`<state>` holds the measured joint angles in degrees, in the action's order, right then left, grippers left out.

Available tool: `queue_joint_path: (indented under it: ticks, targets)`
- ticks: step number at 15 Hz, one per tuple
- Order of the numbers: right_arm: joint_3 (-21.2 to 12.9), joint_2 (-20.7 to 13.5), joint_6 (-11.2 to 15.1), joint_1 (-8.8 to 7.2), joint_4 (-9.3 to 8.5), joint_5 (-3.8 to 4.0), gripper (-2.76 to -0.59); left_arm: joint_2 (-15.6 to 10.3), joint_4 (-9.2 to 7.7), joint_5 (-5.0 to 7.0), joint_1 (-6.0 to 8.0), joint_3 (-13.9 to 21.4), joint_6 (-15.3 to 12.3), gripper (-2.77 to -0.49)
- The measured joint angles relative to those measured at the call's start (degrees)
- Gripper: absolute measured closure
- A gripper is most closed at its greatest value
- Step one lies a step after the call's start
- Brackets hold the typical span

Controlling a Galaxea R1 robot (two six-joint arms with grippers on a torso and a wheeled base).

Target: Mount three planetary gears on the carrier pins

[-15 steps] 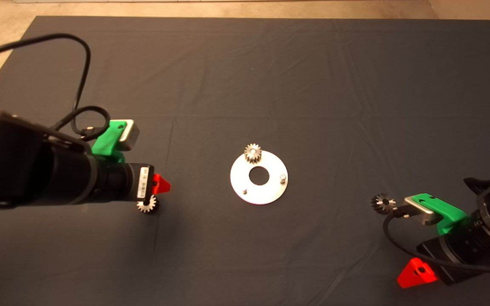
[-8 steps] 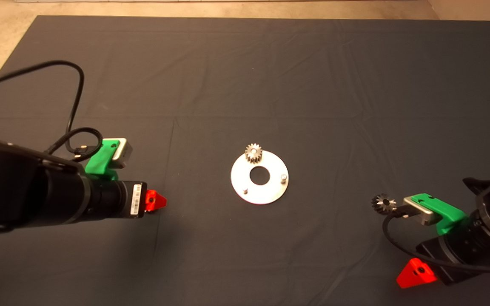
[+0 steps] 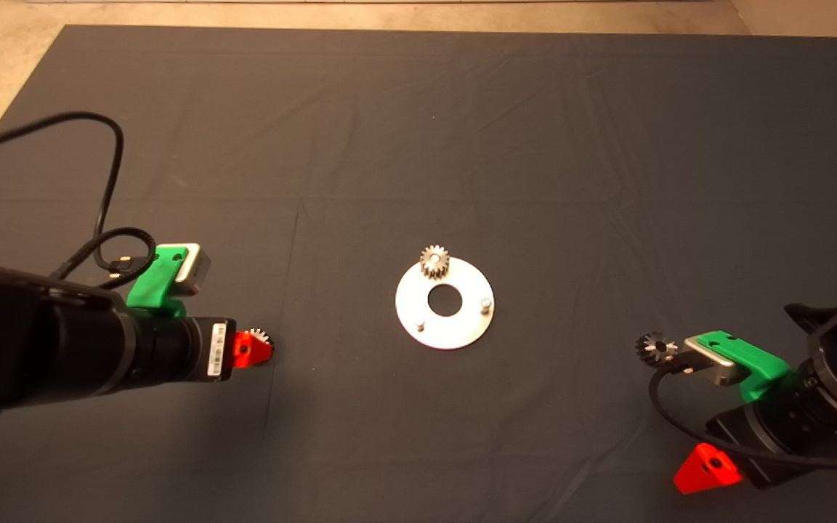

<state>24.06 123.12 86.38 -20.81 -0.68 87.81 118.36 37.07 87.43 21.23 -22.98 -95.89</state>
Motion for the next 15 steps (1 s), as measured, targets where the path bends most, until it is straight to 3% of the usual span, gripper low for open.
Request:
queue_joint_path:
  ticks: [5, 7, 12, 15]
  targets:
    - [0.00, 0.07, -0.01, 0.00, 0.00, 0.01, -2.76, 0.76, 6.63, -0.02, -5.10, 0.25, 0.58, -2.62]
    - [0.00, 0.07, 0.00, 0.00, 0.00, 0.01, -2.76, 2.05, 8.26, -0.04, -6.96, -0.46, 0.95, -2.62]
    - [0.00, 0.07, 0.00, 0.00, 0.00, 0.04, -2.76, 4.19, 12.57, -0.04, -10.82, -6.48, 2.15, -2.62]
    - [0.00, 0.07, 0.00, 0.00, 0.00, 0.06, -2.76, 5.42, 14.11, -0.11, -11.72, -9.43, 3.43, -2.62]
